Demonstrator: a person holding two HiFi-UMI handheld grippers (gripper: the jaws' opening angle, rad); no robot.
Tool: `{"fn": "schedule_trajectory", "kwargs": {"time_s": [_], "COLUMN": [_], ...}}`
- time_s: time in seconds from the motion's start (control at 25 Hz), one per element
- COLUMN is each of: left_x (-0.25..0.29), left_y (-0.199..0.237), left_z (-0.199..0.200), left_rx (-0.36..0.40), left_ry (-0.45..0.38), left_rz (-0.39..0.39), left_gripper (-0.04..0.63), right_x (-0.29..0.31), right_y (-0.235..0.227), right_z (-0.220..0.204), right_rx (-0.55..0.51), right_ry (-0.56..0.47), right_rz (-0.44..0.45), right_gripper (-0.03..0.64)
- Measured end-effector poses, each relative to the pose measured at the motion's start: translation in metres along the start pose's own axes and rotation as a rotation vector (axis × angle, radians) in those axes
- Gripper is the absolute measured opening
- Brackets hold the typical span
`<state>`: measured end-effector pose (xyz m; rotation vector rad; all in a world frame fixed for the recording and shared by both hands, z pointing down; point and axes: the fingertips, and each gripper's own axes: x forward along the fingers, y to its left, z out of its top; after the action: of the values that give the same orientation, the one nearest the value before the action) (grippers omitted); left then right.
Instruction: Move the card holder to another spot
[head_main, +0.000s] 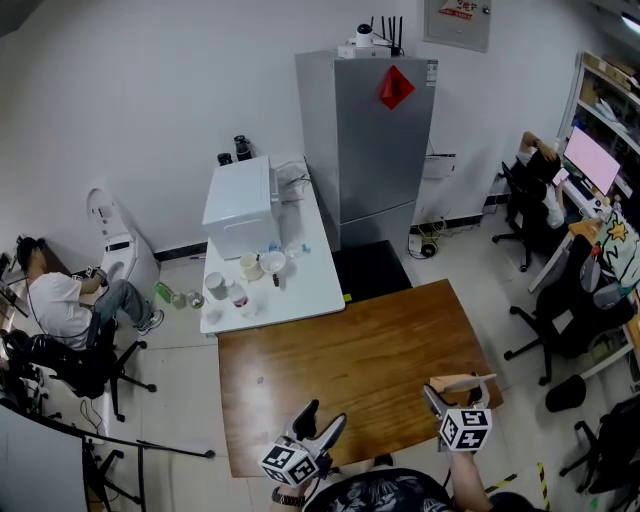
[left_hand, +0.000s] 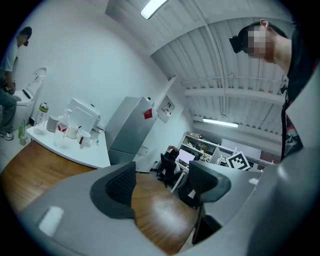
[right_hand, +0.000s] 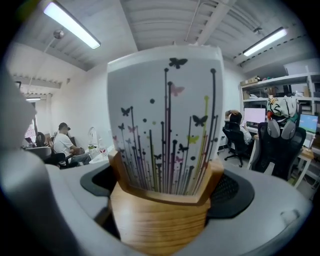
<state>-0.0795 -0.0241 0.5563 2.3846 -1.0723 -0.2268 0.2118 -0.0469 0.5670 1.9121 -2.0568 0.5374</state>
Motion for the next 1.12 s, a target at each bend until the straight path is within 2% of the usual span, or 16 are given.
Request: {"fn": "schedule_trajectory", "kwargs": {"time_s": [0.48, 0.76, 0.88, 1.04, 1.12], "left_x": [-0.015, -0.025, -0.033, -0.058, -0.074], "left_y": [0.003, 0.007, 0.01, 0.024, 0.029], "left_z": [0.002, 0.001, 0.003, 0.0, 0.002], "left_rx": [-0.048, -0.062, -0.073, -0.088, -0.086], "left_ry": [-0.035, -0.056, -0.067, -0.107, -0.119], "left_rz": [0.057, 0.093, 0.13, 0.199, 0.223], "left_gripper": [0.337, 0.337, 0.337, 0.327, 0.201], "right_x": [-0.009, -0.011, -0.007, 0.0, 0.005], "right_y": [0.017, 0.043, 0.068, 0.131, 0.17], "right_z": [0.011, 0.033, 0.04, 0.041, 0.042], "right_rx": [-0.008, -0.046, -0.063, -0.112, -0.139], "right_ry": [-0.014, -0.041, -0.044, -0.046, -0.047], "right_rz": [0.052, 0.128, 0.195, 0.347, 0.436], "right_gripper": [0.546, 0.546, 0.546, 0.546, 0.546]}}
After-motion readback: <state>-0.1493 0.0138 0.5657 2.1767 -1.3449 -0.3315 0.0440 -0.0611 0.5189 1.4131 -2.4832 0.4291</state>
